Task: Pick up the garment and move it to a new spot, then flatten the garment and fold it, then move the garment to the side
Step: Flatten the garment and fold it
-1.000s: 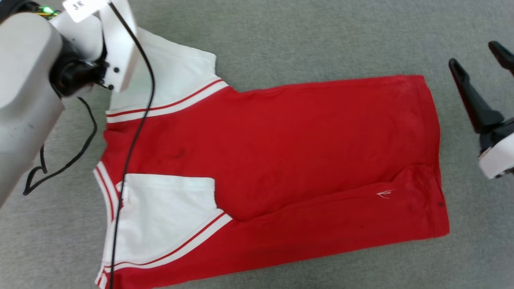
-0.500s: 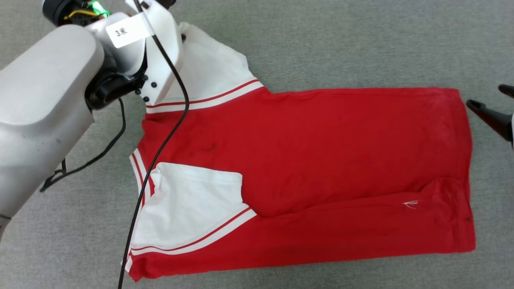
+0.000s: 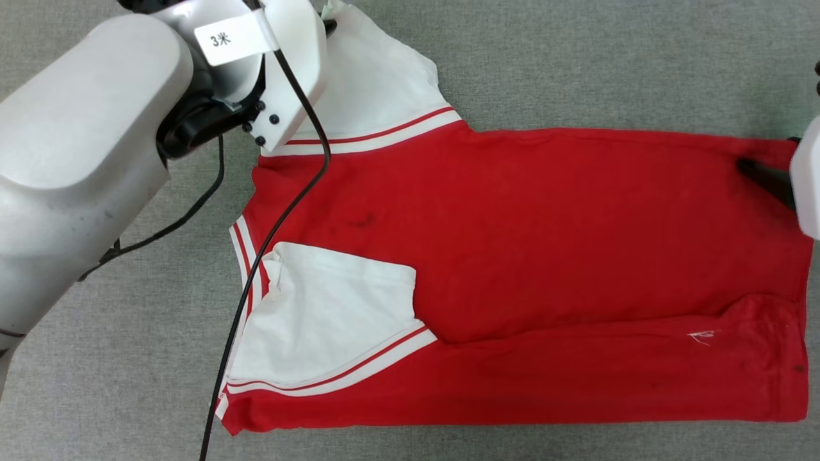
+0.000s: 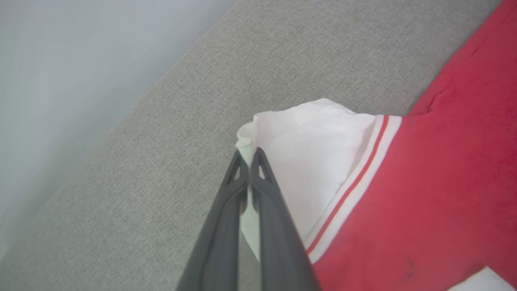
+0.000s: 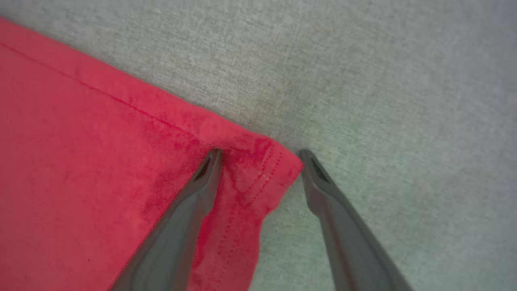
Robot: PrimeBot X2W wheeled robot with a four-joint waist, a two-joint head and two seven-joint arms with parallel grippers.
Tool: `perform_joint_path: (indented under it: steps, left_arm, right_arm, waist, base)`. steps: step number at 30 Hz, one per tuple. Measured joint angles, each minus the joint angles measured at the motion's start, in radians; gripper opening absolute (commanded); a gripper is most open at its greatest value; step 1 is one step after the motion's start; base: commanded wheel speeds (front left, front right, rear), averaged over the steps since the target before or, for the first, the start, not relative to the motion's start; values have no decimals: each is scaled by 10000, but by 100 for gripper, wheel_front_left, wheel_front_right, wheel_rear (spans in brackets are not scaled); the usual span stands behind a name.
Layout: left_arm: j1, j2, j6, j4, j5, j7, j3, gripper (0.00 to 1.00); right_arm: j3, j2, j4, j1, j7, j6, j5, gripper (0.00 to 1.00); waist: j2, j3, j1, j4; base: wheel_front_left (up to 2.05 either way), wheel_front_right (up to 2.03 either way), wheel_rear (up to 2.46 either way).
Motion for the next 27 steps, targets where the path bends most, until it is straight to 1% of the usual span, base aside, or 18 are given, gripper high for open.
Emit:
perform_joint_path:
  steps: [4, 7, 8, 9, 10, 13, 18, 23, 27]
  left_arm:
    - [-77, 0, 0, 36, 56, -127, -17, 0]
    - [-75, 2, 0, 113, 56, -238, -44, 0]
    - [-73, 10, 0, 136, 56, -276, -63, 0]
    - [-68, 23, 0, 167, 54, -309, -67, 0]
    - [-62, 50, 0, 201, 54, -368, -65, 0]
    - [2, 140, 0, 301, 50, -579, -40, 0]
    - [473, 341, 23, 301, -59, -928, -13, 0]
    - [1099, 612, 257, -130, -148, -1294, -25, 0]
    - [1813, 963, 518, -658, -194, -1457, -163, 0]
  right_arm:
    - [725, -107, 309, -114, -232, -23, -86, 100]
    - [917, -134, 573, -142, -677, -21, 176, 100]
    - [1030, -155, 614, -178, -807, -23, 240, 66]
    - [1143, -188, 631, -200, -988, -21, 261, 20]
    - [1246, -194, 673, -214, -1218, -21, 282, 0]
    - [1469, -107, 897, -314, -1864, -2, 435, 0]
    - [1925, 111, 1267, -381, -3070, 0, 347, 0]
    - [2196, 136, 1521, -337, -4209, 0, 362, 0]
    - [2351, 117, 1668, -37, -4963, 0, 477, 0]
  waist:
    - [0, 145, -2, 112]
    - [0, 163, -3, 126]
    - [0, 148, -4, 114]
    - [0, 121, -3, 98]
    - [0, 85, -3, 79]
    - [1, -80, -2, 11]
    - [0, -543, -1, -111]
    - [0, -1138, -1, -168]
    - [1, -1640, -1, -159]
  base:
    - [0, 0, 0]
    - [0, 0, 0]
    - [0, 0, 0]
    - [0, 0, 0]
    - [0, 0, 0]
    - [0, 0, 0]
    - [0, 0, 0]
    - [0, 0, 0]
    - [0, 0, 0]
